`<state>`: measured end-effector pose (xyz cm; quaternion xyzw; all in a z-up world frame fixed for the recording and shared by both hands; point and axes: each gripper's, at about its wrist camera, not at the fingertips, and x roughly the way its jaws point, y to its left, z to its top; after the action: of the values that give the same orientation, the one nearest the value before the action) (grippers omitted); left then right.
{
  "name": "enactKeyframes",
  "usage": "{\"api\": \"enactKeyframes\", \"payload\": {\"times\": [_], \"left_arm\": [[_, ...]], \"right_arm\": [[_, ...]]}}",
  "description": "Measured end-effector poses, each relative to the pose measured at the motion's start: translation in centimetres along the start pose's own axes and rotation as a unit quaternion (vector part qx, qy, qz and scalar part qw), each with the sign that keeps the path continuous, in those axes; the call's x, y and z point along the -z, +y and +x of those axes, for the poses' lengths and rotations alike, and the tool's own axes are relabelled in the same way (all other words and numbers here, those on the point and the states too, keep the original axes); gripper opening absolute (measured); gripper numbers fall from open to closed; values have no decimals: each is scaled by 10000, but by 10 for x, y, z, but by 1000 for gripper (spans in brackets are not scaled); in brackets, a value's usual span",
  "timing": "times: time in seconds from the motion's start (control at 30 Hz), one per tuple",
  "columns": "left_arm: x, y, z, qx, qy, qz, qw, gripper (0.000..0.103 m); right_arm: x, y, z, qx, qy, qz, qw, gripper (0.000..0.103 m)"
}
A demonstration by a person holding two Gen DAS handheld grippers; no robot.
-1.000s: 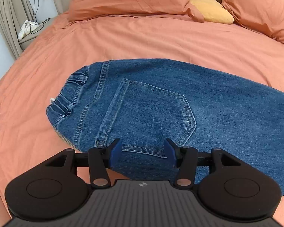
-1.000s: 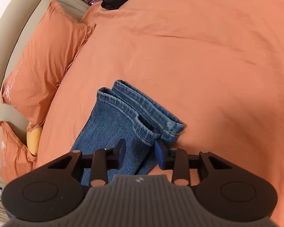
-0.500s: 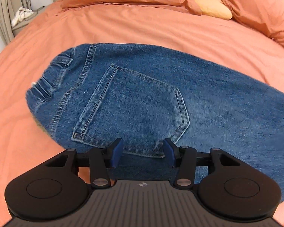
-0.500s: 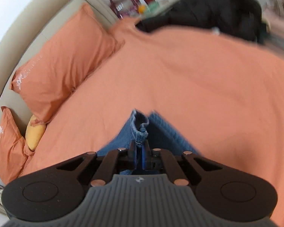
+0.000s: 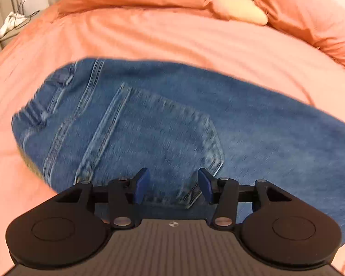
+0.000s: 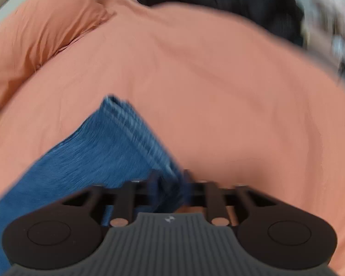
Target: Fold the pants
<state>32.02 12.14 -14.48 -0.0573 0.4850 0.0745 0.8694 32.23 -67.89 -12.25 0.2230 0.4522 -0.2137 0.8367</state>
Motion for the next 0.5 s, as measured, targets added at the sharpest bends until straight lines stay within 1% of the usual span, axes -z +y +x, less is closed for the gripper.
{"api": "enactKeyframes", "payload": {"times": [0.03,0.07,0.17,0.27,0.33,0.43,0.47,0.5], "left_arm": [[-5,-2,-1,35,-31,8,10000,58],[-10,-3,-2,62,-59,20,10000,59],[-22,-10,3,-15,-117,42,9999,59],[-31,-15,12,-134,-96,-50,9999,59],[-34,-16,18,-193,-57,-67,9998,59],[-36,-13,25,-281,28,-94,9996,59],[-36,-11,26,-303,52,-99,9995,59],[-36,-10,28,-320,69,-91,9994,59]], "right_arm": [[-3,9,-8,125,-164,-313,9993,48],[-10,15,-11,124,-263,-495,9983,46],[-32,27,-9,-298,-346,-496,9977,45],[-49,46,8,-484,-340,-433,9973,42],[-59,60,22,-453,-344,-486,9972,42],[-69,76,41,-259,-299,-556,9977,40],[-70,80,49,-260,-217,-537,9980,21],[-71,82,53,-268,-124,-517,9982,6]]}}
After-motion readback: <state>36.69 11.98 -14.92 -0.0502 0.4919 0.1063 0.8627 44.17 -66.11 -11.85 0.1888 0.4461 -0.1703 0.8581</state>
